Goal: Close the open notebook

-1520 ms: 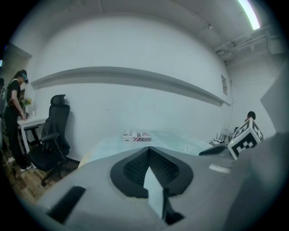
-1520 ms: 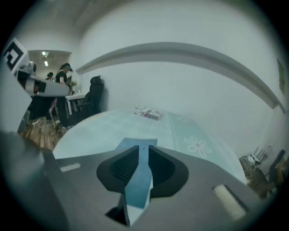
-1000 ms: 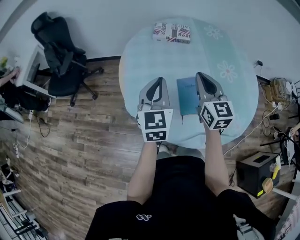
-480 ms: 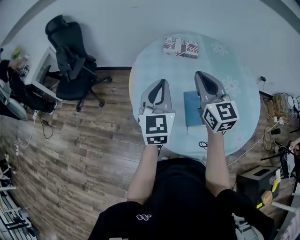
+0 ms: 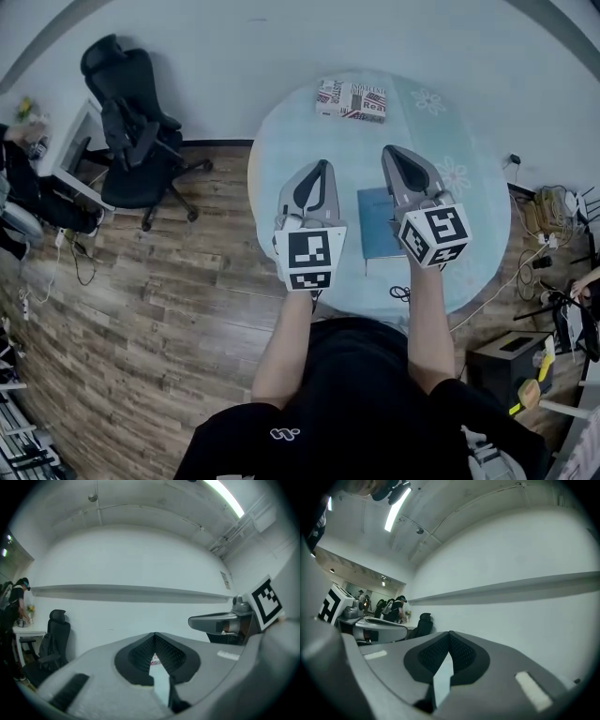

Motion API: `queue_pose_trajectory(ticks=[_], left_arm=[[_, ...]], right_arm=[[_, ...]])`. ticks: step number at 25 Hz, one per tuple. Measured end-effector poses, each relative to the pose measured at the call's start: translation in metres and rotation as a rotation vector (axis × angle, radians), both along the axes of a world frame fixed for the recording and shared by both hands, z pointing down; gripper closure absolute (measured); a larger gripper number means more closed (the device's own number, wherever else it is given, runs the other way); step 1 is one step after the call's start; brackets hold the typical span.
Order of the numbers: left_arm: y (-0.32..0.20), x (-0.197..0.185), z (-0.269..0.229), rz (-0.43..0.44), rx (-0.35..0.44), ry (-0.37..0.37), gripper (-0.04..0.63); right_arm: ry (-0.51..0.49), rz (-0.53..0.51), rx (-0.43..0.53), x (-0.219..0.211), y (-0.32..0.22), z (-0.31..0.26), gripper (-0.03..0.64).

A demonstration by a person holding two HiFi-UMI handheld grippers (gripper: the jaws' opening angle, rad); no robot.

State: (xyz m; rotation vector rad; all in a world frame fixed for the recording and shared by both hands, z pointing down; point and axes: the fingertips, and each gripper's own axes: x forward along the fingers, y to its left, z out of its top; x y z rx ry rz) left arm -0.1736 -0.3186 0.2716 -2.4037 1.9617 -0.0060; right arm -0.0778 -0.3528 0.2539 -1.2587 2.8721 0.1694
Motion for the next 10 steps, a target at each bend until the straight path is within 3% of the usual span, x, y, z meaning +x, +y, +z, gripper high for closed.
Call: queue_pose_trajectory(ticks=[10], left_arm=[[-0.0115, 0.0018, 0.0045, 0.011, -0.012, 0.005, 0.592]], right_arm=[[0.026, -0.009, 0.010, 0.0009, -0.0101, 0.0031, 0.604]])
